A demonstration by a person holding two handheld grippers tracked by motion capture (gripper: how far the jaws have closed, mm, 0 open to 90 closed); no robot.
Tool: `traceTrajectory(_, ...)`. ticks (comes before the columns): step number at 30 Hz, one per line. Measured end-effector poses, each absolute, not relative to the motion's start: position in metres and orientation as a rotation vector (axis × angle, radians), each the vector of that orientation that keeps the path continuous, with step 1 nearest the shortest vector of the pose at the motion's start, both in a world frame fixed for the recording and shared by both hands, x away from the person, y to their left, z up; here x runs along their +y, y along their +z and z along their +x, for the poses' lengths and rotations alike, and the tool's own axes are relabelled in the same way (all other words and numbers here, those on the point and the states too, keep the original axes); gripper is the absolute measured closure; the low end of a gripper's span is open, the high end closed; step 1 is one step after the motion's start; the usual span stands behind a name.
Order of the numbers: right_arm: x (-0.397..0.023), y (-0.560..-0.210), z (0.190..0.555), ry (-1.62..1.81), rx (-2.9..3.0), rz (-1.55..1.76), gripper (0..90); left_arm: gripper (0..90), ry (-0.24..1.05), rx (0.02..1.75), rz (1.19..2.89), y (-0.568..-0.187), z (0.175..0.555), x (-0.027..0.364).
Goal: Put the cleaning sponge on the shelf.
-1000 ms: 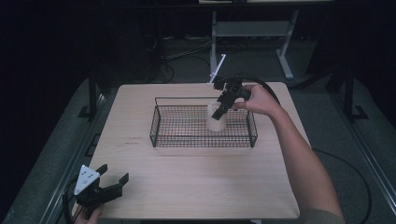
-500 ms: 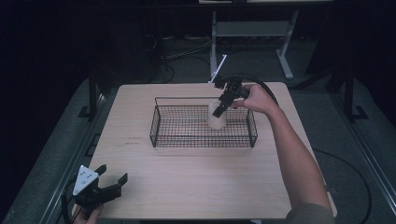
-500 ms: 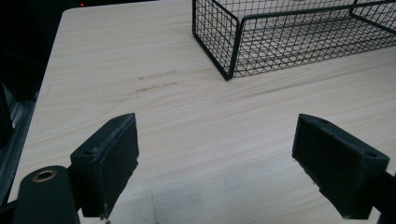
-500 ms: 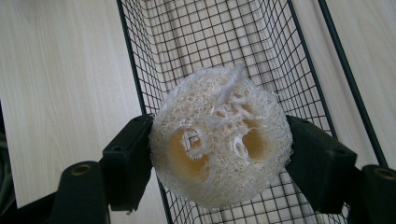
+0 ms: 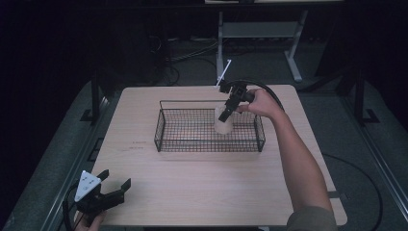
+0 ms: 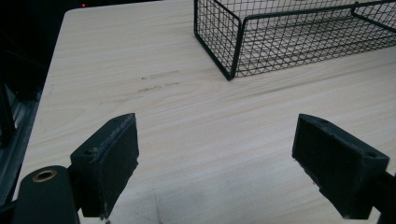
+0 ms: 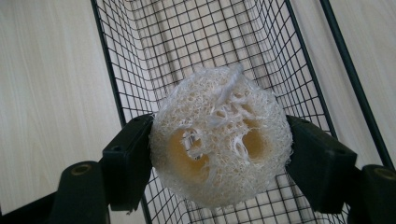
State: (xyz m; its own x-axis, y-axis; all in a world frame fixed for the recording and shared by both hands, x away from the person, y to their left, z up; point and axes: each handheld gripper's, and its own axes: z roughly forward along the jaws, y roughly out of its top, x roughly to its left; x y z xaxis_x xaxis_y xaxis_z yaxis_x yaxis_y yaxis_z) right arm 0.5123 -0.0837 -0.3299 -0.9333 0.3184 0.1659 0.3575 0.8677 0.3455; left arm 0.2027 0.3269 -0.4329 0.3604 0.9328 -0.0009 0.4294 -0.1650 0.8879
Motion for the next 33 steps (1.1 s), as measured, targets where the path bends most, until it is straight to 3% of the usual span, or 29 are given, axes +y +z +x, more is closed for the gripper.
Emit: traceTrajectory(33,-0.078,-0.376,0.51,-0.524,-2.917,-0.544,27.2,13.8,0.734,1.208,1.772,-0.433,0.2,0.327)
